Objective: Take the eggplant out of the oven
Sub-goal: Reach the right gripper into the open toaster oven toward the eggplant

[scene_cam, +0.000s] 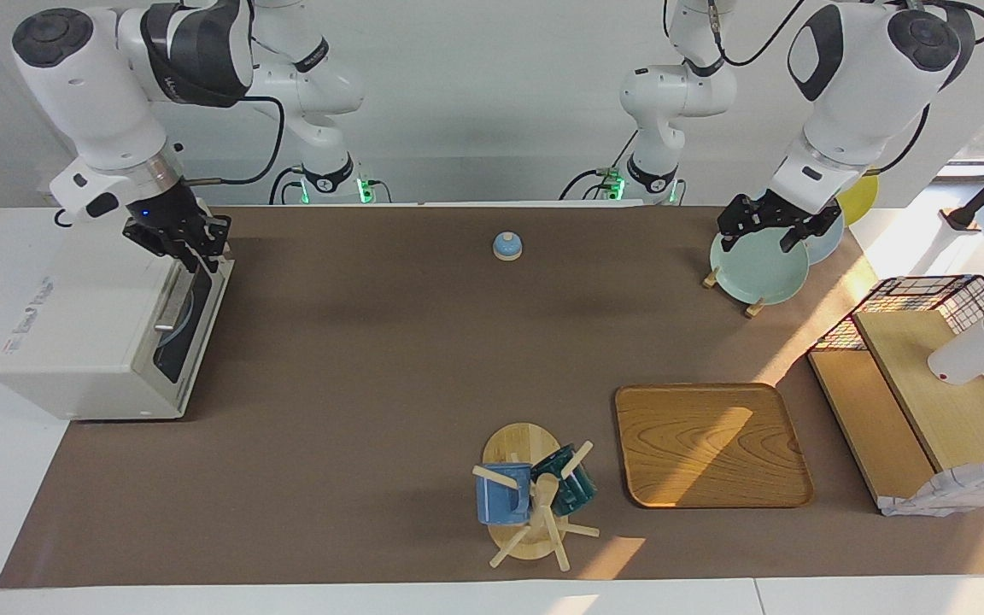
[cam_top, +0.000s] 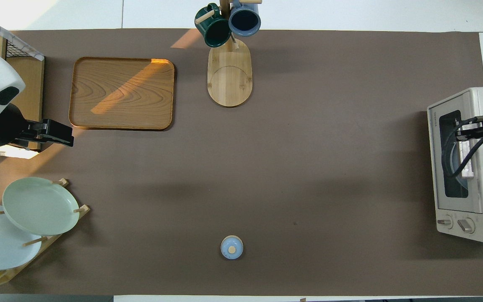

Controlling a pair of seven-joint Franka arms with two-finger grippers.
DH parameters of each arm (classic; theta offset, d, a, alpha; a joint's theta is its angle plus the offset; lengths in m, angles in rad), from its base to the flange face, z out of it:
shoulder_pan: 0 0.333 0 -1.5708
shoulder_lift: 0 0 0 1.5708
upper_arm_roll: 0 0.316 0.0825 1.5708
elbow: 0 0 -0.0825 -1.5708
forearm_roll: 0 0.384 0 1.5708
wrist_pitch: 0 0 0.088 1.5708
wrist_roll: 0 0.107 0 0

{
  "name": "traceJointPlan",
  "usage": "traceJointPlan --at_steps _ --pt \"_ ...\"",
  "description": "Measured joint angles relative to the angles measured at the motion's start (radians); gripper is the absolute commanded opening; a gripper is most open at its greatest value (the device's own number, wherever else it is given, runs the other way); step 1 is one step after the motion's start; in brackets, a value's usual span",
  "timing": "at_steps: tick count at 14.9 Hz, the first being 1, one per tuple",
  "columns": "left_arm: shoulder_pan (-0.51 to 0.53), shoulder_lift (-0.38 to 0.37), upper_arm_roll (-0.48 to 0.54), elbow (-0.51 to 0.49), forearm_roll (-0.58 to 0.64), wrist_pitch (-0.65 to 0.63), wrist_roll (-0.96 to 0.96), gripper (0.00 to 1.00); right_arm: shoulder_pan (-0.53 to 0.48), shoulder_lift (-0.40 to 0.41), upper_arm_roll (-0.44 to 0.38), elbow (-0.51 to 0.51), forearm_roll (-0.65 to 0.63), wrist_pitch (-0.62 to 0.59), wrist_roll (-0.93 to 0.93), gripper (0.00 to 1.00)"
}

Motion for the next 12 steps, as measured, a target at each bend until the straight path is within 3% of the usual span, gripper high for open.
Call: traceJointPlan --at_steps 6,12 --pt "0.000 0.000 0.000 0.000 0.000 0.000 0.000 1.00 -0.031 0.007 -0.005 -0.143 -0.106 0.128 0.044 0.00" --pt "0.000 0.000 0.000 0.000 0.000 0.000 0.000 1.00 -0.037 0.012 -0.005 -0.184 -0.162 0.141 0.036 0.00"
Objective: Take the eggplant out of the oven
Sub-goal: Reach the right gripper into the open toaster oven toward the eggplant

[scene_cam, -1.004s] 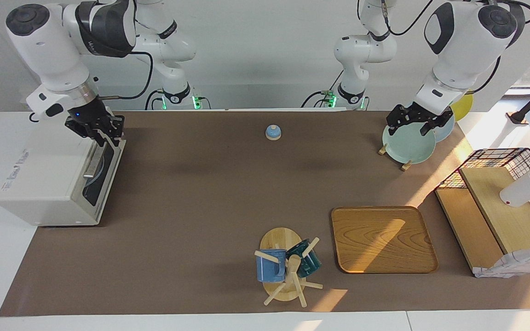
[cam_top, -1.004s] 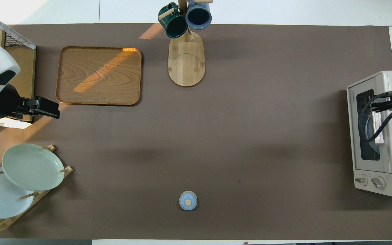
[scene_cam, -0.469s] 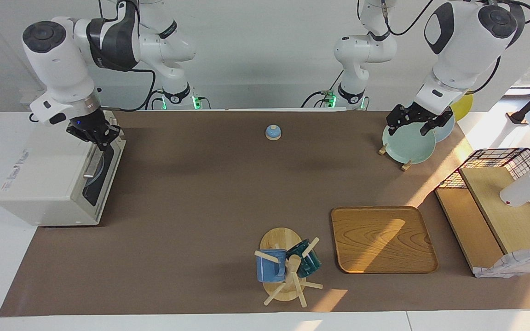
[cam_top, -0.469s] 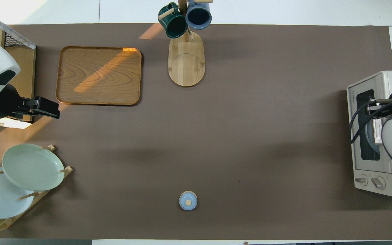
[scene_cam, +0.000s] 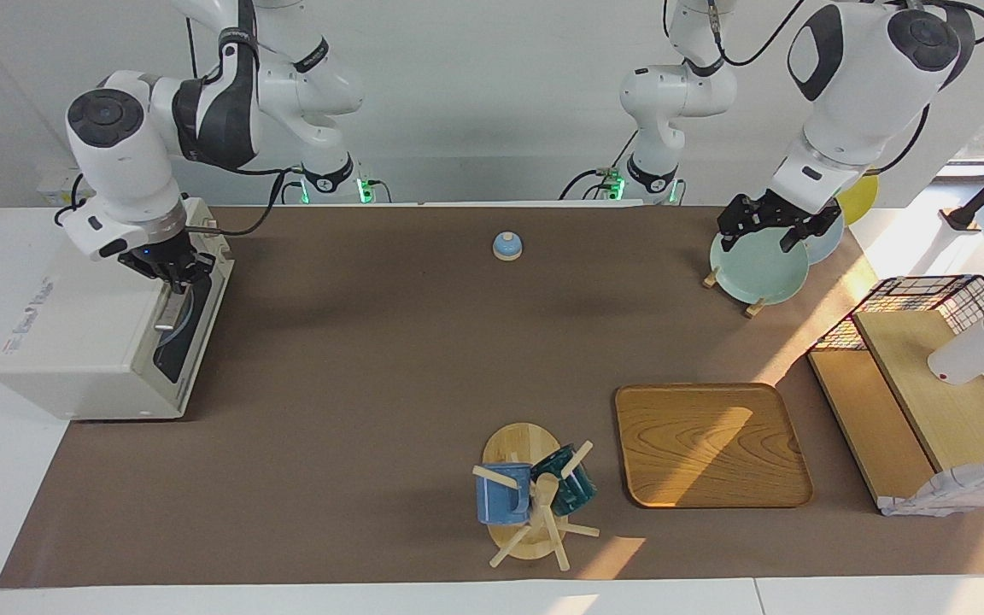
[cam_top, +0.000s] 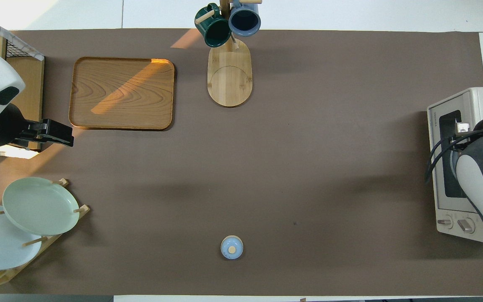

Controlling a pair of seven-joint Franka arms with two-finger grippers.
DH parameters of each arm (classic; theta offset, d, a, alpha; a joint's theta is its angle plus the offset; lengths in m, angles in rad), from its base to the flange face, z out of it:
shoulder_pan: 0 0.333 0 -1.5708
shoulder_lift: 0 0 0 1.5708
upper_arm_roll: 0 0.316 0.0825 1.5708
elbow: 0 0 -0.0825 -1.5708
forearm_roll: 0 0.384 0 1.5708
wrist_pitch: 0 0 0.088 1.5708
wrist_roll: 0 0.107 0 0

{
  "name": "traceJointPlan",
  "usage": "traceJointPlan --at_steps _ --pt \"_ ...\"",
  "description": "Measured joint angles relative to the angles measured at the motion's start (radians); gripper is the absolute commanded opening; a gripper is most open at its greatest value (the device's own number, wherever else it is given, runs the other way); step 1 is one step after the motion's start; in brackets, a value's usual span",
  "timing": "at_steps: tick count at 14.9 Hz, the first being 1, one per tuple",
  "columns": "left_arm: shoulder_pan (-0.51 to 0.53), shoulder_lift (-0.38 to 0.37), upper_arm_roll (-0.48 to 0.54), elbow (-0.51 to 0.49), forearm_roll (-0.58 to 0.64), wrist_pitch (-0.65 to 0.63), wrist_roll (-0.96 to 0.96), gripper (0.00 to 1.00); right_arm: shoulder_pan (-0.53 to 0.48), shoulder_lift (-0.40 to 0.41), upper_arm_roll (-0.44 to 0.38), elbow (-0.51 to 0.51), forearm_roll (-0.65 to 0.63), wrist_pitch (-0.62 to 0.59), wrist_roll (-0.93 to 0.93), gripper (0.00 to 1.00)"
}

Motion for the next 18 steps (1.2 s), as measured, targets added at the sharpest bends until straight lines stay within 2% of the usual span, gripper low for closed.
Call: traceJointPlan --at_steps 7,10,15,18 --pt "0.000 0.000 0.000 0.000 0.000 0.000 0.000 1.00 -0.015 -0.013 0.001 -0.044 0.002 0.045 -0.039 0.00" --pt "0.000 0.000 0.000 0.000 0.000 0.000 0.000 1.00 -0.002 -0.018 0.008 -0.065 0.049 0.070 -0.032 0.00" --pt "0.000 0.000 0.000 0.000 0.000 0.000 0.000 1.00 0.057 0.003 0.028 -0.161 0.168 0.204 0.005 0.00" --pt "0.000 0.000 0.000 0.000 0.000 0.000 0.000 1.00 0.085 0.040 0.033 -0.217 0.179 0.320 0.022 0.00"
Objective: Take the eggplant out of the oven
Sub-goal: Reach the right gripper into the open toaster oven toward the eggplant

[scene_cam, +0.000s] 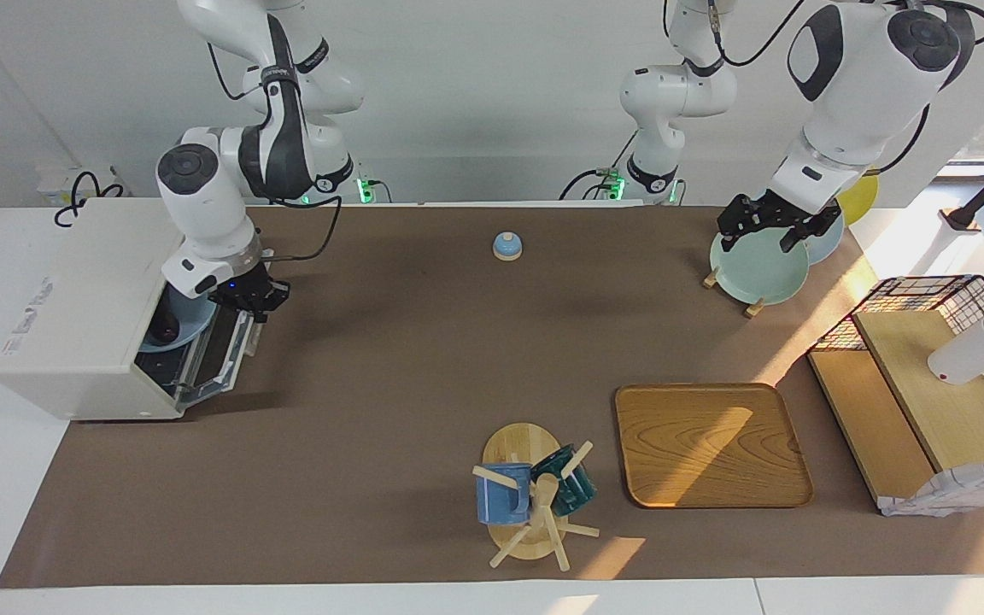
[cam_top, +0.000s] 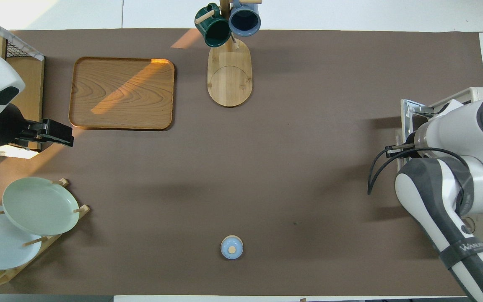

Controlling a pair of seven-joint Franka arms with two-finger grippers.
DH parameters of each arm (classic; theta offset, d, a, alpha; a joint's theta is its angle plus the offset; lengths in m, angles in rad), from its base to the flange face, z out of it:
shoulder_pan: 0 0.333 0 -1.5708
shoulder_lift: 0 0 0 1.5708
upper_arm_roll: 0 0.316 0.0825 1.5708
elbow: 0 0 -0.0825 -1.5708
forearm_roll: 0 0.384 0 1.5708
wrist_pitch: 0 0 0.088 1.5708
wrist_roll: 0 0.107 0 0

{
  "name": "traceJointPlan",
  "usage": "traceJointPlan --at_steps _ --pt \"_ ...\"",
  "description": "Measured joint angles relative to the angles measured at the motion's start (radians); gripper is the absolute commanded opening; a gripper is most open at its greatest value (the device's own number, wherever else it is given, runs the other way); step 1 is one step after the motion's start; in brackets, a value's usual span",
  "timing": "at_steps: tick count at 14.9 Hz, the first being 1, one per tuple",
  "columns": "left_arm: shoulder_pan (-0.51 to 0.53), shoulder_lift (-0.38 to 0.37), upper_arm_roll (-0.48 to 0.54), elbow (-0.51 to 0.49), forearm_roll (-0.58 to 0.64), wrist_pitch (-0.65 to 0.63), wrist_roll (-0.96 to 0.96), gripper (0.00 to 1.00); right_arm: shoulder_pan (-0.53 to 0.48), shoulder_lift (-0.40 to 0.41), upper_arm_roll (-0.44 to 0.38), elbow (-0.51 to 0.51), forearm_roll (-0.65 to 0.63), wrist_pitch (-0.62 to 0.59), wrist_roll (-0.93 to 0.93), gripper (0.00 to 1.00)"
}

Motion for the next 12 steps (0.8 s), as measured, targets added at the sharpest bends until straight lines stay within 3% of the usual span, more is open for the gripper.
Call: traceJointPlan --at_steps 8,12 --pt "0.000 0.000 0.000 0.000 0.000 0.000 0.000 1.00 0.023 0.151 0.002 -0.022 0.010 0.149 0.080 0.00" --pt "0.000 0.000 0.000 0.000 0.000 0.000 0.000 1.00 0.038 0.164 -0.011 -0.006 0.013 0.165 0.116 0.00"
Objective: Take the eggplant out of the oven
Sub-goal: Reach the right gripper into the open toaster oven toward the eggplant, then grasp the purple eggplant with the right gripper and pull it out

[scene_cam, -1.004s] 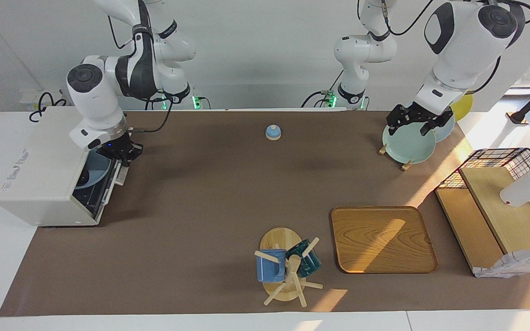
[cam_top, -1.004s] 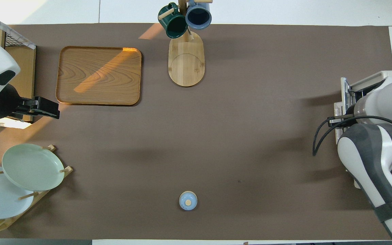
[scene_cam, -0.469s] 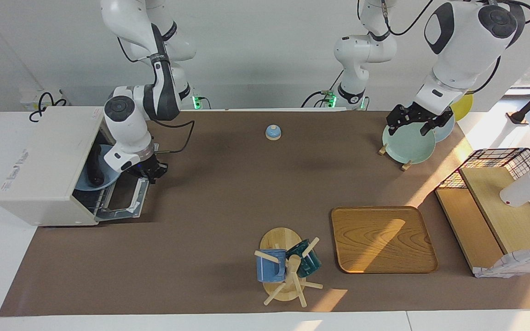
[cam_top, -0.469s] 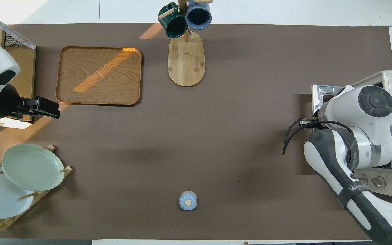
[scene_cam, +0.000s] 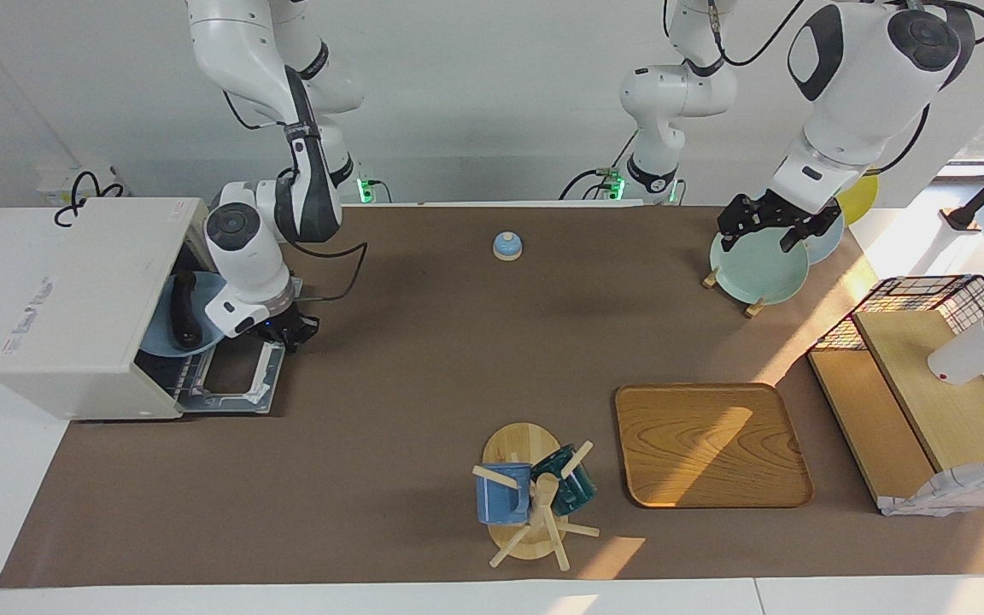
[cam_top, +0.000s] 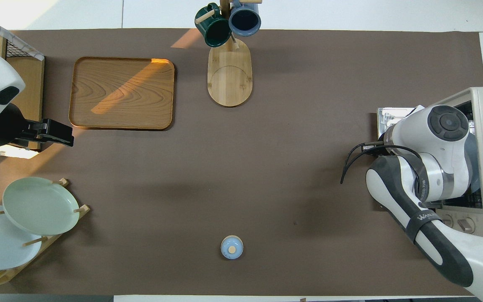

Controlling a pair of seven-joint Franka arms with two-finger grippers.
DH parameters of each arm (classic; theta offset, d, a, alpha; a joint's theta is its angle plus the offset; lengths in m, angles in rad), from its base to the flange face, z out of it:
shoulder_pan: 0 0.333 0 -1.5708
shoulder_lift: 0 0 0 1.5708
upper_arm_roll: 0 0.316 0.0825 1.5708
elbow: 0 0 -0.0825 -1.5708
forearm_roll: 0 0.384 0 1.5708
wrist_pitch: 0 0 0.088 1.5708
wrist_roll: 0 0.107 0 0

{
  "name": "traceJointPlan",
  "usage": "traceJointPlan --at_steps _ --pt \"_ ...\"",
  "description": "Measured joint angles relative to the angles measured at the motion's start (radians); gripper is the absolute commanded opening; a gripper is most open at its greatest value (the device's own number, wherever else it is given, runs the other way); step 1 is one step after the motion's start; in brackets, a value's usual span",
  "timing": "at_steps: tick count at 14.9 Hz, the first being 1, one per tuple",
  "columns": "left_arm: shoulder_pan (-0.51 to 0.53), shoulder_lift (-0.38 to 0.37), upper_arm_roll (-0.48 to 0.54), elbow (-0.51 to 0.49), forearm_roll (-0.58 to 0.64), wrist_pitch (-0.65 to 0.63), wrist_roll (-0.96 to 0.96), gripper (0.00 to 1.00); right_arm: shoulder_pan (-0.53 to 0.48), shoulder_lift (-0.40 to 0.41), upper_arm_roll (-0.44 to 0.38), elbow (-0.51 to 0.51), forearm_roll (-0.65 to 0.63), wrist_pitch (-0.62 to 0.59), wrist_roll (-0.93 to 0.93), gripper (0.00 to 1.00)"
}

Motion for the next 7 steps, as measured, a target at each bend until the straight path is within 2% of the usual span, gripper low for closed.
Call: traceJointPlan --at_steps 3,4,5,6,7 --pt "0.000 0.000 0.000 0.000 0.000 0.000 0.000 1.00 0.019 0.001 0.000 0.017 0.020 0.000 0.028 0.00" --pt "0.000 0.000 0.000 0.000 0.000 0.000 0.000 1.00 0.031 0.000 0.000 0.036 0.033 -0.008 0.030 0.06" --pt "0.000 0.000 0.000 0.000 0.000 0.000 0.000 1.00 0.040 0.000 0.001 0.067 0.037 -0.039 0.037 0.36" --pt "0.000 0.000 0.000 0.000 0.000 0.000 0.000 1.00 0.046 -0.001 0.001 0.110 0.037 -0.091 0.041 0.61" --pt "0.000 0.000 0.000 0.000 0.000 0.000 0.000 1.00 0.045 -0.004 0.000 0.154 0.037 -0.147 0.041 0.65"
